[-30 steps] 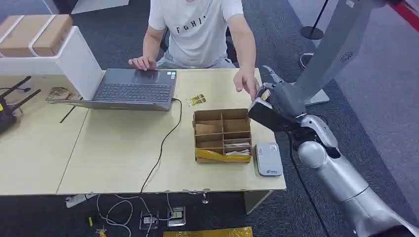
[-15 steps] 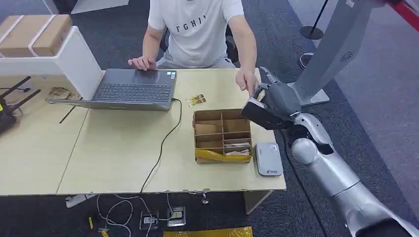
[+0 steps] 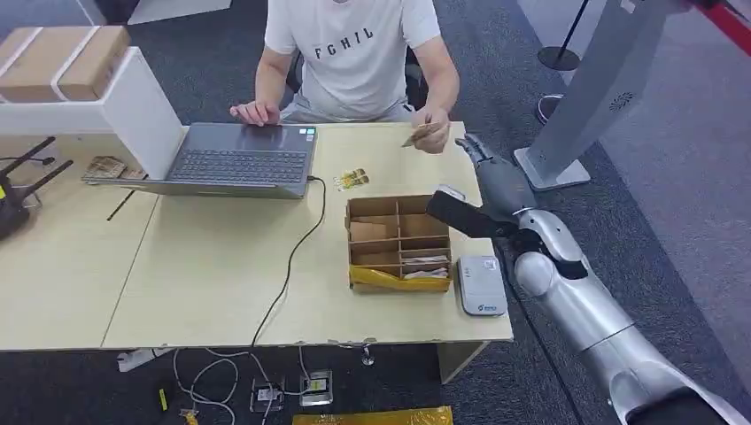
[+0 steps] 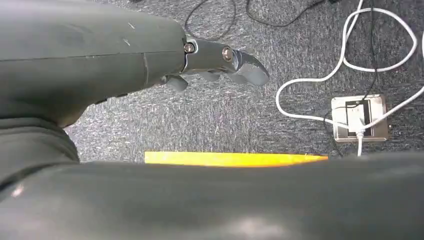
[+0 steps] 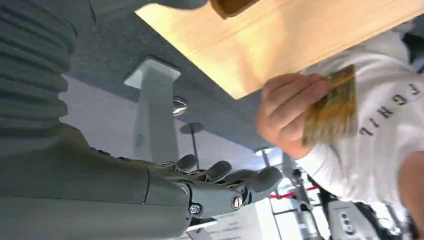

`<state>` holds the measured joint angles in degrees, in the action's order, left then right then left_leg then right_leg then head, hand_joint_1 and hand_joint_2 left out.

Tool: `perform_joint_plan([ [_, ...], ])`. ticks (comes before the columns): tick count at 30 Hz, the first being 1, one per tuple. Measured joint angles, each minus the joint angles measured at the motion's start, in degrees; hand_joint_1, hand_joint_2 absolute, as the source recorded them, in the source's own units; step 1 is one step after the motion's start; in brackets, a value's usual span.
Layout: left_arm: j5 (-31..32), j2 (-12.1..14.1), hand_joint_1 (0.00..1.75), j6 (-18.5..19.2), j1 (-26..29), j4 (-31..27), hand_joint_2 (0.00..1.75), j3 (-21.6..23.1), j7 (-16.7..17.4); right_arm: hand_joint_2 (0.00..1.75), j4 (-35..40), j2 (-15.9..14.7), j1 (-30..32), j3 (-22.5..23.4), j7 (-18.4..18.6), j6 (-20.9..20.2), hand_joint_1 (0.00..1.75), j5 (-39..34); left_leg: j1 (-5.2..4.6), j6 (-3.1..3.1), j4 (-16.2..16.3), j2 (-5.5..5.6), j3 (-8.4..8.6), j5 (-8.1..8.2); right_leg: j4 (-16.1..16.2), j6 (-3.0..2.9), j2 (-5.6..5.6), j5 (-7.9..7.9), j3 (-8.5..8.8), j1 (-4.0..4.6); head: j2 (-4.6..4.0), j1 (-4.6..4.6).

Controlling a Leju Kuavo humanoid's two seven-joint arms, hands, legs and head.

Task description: Pass the card to the sensor for recognition and then transmit it.

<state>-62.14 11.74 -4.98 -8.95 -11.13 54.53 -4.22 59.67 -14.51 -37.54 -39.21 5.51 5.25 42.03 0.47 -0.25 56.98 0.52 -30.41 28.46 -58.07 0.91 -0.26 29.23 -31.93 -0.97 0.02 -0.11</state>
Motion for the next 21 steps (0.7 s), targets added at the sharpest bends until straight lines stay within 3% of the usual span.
perform_joint_plan([
  [5,-0.96,0.02,0.0,-0.02,1.25,0.11,0.0,0.02,0.0,1.75,9.43,-2.78,5.76,2.69,6.82,-2.12,0.0,-0.28,-0.01,-0.01,0.01,0.0,-0.04,0.02,0.01,0.0,0.04,0.01,-0.05,-0.01,0.0,0.02],
  [10,-2.19,0.0,0.0,-0.26,1.51,0.28,0.0,0.02,-0.22,1.75,18.28,-6.3,8.38,5.29,10.51,-4.83,0.0,-3.11,-0.01,-0.02,0.02,-0.05,0.02,0.03,0.04,0.0,0.1,0.0,-0.05,-0.01,0.0,0.02],
  [14,-3.26,-0.04,0.0,-1.37,1.85,0.33,0.0,0.0,0.22,1.75,27.73,-9.74,13.13,6.29,16.89,-6.23,0.0,-3.45,-0.01,-0.02,0.02,-0.05,0.0,0.03,0.04,0.0,0.06,0.0,-0.04,-0.01,0.0,0.02],
  [21,-3.85,-0.22,0.0,-2.19,1.9,0.33,0.0,-0.02,1.18,1.75,38.21,-13.36,18.01,6.77,19.62,-5.2,0.0,-2.36,0.0,-0.02,0.01,-0.16,0.04,0.03,0.03,0.0,0.12,-0.01,-0.03,0.0,0.0,0.0],
])
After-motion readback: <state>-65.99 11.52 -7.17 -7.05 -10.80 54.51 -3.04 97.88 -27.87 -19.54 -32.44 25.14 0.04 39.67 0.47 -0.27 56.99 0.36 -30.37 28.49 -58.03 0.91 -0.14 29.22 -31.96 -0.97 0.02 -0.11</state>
